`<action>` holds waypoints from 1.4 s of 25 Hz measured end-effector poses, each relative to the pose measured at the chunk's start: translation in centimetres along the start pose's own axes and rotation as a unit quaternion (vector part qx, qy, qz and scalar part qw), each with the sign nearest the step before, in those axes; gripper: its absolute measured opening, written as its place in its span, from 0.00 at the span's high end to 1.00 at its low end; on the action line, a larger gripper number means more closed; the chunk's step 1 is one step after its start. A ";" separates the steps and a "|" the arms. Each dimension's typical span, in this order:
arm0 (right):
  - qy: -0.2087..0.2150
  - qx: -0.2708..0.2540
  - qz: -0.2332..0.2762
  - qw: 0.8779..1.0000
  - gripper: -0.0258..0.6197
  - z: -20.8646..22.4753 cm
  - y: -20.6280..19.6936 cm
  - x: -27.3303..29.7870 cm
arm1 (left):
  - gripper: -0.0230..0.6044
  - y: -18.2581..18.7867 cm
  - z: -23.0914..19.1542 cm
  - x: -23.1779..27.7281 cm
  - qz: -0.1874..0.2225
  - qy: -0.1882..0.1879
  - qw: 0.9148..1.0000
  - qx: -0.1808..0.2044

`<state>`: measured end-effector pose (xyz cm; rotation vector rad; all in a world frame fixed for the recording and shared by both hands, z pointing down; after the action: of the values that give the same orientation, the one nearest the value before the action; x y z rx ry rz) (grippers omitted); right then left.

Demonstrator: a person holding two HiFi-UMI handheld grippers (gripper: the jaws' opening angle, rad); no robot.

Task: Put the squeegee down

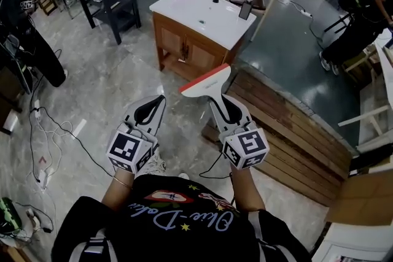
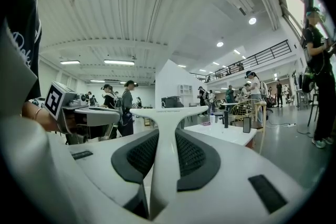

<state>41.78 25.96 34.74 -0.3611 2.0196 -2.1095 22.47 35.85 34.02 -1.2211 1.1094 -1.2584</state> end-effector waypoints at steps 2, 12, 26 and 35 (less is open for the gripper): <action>0.000 -0.003 -0.001 1.000 0.82 0.1 0.2 0.6 | 0.97 0.1 -0.5 0.4 0.004 -0.001 1.000 -0.003; -0.013 -0.007 -0.001 1.000 0.82 1.6 0.6 2.8 | 0.97 -0.1 -2.6 3.2 0.005 -0.013 1.000 -0.009; -0.013 -0.007 -0.007 1.000 0.82 3.1 0.7 6.1 | 0.97 0.2 -5.3 6.0 0.014 -0.018 1.000 -0.011; -0.009 -0.013 -0.010 1.000 0.82 4.0 1.1 8.3 | 0.97 0.3 -7.0 7.3 0.021 -0.013 1.000 -0.016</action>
<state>35.10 19.52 34.11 -0.4052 2.0448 -2.0853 15.71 28.26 33.75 -1.2283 1.1343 -1.1953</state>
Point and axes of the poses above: the fingertips, and each gripper's own axes: x forward along the fingers, z to its right, y out of its top, the point moved 7 cm from there along -x, backward along the fingers, and after that the axes turned 13 degrees about y, right-handed, at the moved point
